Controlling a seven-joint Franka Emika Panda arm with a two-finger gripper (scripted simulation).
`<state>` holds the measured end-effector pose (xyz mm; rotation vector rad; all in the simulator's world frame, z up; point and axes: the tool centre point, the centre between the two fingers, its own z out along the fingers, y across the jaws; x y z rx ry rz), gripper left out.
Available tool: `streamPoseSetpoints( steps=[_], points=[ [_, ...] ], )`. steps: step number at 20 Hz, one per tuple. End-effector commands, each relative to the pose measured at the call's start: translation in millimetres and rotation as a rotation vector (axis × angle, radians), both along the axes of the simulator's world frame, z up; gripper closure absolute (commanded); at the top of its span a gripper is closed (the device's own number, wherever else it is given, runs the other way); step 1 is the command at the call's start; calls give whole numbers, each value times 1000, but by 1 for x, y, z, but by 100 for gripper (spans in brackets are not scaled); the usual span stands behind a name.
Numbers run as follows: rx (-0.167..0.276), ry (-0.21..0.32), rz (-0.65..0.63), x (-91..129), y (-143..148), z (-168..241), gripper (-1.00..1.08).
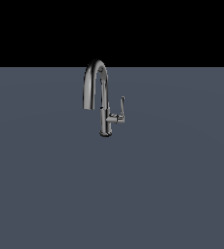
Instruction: Turn on the faucet by rotating a designated handle.
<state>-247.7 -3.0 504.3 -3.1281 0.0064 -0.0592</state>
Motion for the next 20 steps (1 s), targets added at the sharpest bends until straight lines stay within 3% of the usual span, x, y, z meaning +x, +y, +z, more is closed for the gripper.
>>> streamPoseSetpoints(
  steps=[1, 11, 20],
  points=[
    [0, 0, 0, 0, 0, 0, 108],
    [37, 30, -36, 14, 1, -2, 108],
    [137, 111, -135, 53, 3, -10, 108]
  ],
)
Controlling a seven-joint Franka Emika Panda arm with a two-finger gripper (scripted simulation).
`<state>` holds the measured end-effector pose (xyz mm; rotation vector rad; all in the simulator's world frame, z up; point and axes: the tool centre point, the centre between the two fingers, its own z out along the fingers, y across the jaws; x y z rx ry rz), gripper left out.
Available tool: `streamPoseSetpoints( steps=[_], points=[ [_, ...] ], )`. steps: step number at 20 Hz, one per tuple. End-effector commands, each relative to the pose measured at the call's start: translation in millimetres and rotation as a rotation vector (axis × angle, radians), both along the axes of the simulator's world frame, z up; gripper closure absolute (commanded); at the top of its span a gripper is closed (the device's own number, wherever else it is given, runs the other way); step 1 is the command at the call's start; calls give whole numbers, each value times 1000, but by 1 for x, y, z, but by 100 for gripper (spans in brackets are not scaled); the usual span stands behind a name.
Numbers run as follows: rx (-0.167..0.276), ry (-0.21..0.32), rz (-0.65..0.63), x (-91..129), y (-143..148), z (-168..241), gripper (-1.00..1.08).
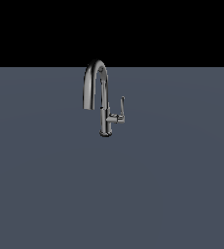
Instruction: Turn on the faucet by rotating a designated handle.
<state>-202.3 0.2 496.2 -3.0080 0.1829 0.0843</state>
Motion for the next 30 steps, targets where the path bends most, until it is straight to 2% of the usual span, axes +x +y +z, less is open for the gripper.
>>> streamPoseSetpoints(
  steps=[1, 16, 30],
  points=[
    [36, 29, -36, 14, 0, -3, 108],
    [285, 229, -278, 106, -8, -37, 108],
    [546, 433, -525, 188, -27, -92, 108]
  ],
)
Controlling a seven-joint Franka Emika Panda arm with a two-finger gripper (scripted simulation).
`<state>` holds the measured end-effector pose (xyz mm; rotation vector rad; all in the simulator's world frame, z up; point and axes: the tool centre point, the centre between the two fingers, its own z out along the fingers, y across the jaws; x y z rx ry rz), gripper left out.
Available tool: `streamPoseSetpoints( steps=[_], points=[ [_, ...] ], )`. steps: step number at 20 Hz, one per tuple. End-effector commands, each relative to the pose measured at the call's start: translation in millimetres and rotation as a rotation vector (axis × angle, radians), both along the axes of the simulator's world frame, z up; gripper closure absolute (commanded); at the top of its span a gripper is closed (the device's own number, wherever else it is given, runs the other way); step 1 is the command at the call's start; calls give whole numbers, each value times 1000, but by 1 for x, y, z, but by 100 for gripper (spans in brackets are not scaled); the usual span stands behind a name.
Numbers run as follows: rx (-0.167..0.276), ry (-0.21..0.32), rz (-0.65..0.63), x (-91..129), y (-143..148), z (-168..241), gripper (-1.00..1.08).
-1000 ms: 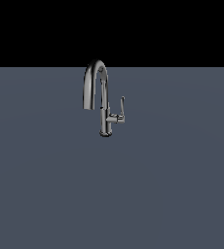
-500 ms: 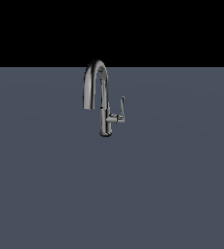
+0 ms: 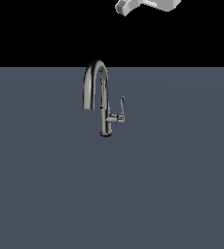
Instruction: Turn on the faucet by rotating a designated handle.
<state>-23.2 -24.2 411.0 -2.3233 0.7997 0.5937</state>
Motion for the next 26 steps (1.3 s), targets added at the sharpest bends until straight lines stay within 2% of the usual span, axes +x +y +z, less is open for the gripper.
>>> streamPoseSetpoints(
  steps=[1, 15, 26],
  points=[
    [50, 39, -47, 14, -4, -12, 108],
    [358, 276, -336, 83, -27, -102, 108],
    [613, 476, -580, 119, -34, -191, 108]
  ],
)
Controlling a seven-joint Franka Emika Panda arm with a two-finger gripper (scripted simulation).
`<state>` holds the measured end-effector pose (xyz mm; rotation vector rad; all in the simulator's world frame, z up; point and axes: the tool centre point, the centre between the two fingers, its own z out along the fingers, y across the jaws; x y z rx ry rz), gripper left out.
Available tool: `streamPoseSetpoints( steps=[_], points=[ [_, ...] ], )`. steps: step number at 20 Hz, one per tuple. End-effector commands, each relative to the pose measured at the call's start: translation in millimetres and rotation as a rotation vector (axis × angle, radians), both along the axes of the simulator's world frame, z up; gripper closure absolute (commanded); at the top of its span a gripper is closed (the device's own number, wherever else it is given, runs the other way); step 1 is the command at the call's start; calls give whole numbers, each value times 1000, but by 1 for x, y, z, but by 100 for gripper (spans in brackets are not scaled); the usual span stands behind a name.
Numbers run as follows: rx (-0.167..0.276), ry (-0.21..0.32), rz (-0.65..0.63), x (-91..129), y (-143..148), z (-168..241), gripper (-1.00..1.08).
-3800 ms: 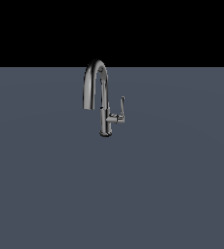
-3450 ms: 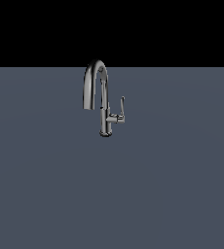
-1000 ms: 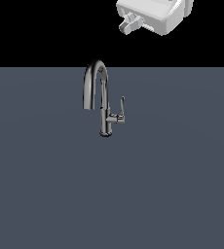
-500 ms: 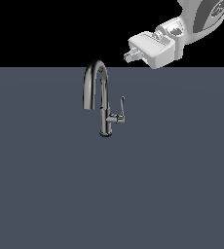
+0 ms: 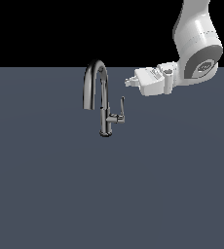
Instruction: Turn on the faucet by rotating a designated handle.
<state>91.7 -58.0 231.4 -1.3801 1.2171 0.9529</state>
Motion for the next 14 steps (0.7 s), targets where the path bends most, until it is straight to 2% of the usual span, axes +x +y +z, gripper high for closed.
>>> streamPoseSetpoints(
  steps=[1, 7, 14],
  points=[
    [53, 41, -50, 6, 0, -19, 108],
    [142, 111, -135, 13, 4, -52, 108],
    [189, 148, -179, 16, 7, -69, 108]
  ],
)
